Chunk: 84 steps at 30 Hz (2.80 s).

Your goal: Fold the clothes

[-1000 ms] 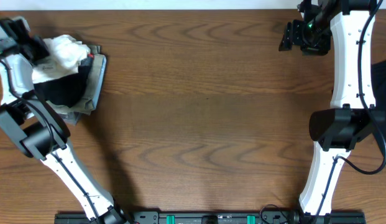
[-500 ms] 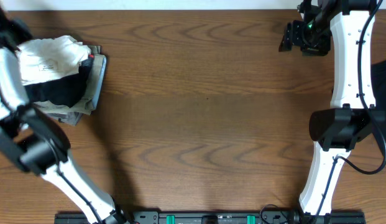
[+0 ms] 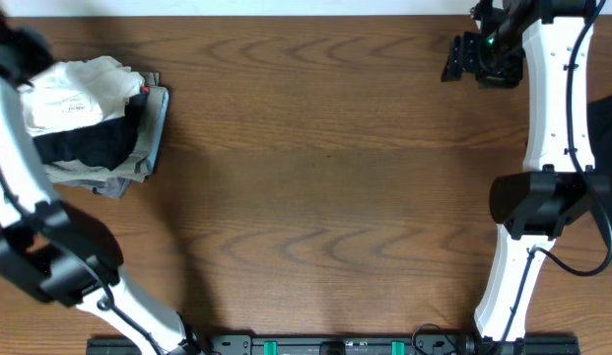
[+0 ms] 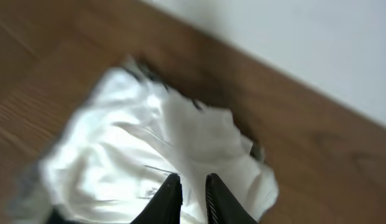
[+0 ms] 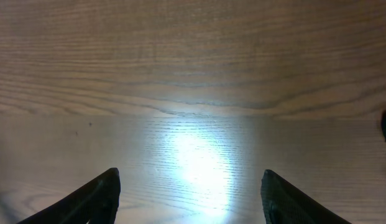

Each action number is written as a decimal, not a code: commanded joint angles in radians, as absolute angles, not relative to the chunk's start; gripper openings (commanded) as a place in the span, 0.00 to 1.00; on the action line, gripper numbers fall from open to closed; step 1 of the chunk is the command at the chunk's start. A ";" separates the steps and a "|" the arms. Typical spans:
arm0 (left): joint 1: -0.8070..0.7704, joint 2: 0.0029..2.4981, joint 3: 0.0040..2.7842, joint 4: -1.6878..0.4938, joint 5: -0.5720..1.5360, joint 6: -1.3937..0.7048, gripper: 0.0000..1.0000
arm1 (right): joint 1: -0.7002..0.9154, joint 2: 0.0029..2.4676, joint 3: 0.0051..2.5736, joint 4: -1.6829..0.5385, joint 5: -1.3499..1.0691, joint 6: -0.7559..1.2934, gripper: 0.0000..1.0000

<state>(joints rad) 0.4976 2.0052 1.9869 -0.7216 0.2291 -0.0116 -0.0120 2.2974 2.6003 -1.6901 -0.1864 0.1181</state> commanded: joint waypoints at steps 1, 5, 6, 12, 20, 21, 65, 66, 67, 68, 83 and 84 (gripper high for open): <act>0.467 2.056 1.895 -0.659 0.227 -0.025 0.17 | 0.000 2.300 2.618 -1.691 -0.191 0.118 0.71; 0.437 2.106 1.777 -0.489 0.227 -0.023 0.17 | 0.005 2.300 2.618 -1.690 -0.191 0.118 0.71; 0.429 2.120 1.746 -0.440 0.227 -0.023 0.17 | 0.007 2.300 2.618 -1.689 -0.191 0.118 0.70; 0.400 2.181 1.628 -0.305 0.227 -0.022 0.27 | 0.008 2.300 2.618 -1.679 -0.191 0.119 0.71; 0.409 2.082 1.623 -0.354 0.226 -0.020 0.27 | 0.007 2.300 2.618 -1.660 -0.191 0.119 0.71; 0.410 2.051 1.623 -0.358 0.226 -0.020 0.27 | 0.007 2.300 2.618 -1.660 -0.191 0.119 0.71; 0.408 0.540 1.126 -0.934 0.636 0.033 0.98 | 0.384 1.571 2.222 -1.697 0.237 0.254 0.52; 0.408 0.523 1.112 -0.934 0.656 0.032 0.98 | 0.385 1.538 2.191 -1.695 0.245 0.267 0.52; 0.408 0.513 1.102 -0.934 0.670 0.033 0.98 | 0.385 1.504 2.162 -1.691 0.244 0.274 0.52; 0.408 0.507 1.093 -0.934 0.678 0.033 0.98 | 0.385 1.464 2.131 -1.684 0.241 0.285 0.52; 0.295 0.512 1.047 -0.923 0.693 0.032 0.98 | 0.418 0.913 1.597 -1.409 0.205 0.399 0.54; 0.295 0.512 1.047 -0.923 0.692 0.032 0.98 | 0.418 0.895 1.569 -1.394 0.205 0.406 0.54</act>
<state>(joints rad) 0.3038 0.5098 1.0485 -0.9245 0.6781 0.0235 0.4053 0.9298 1.6539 -1.4242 0.2024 0.3500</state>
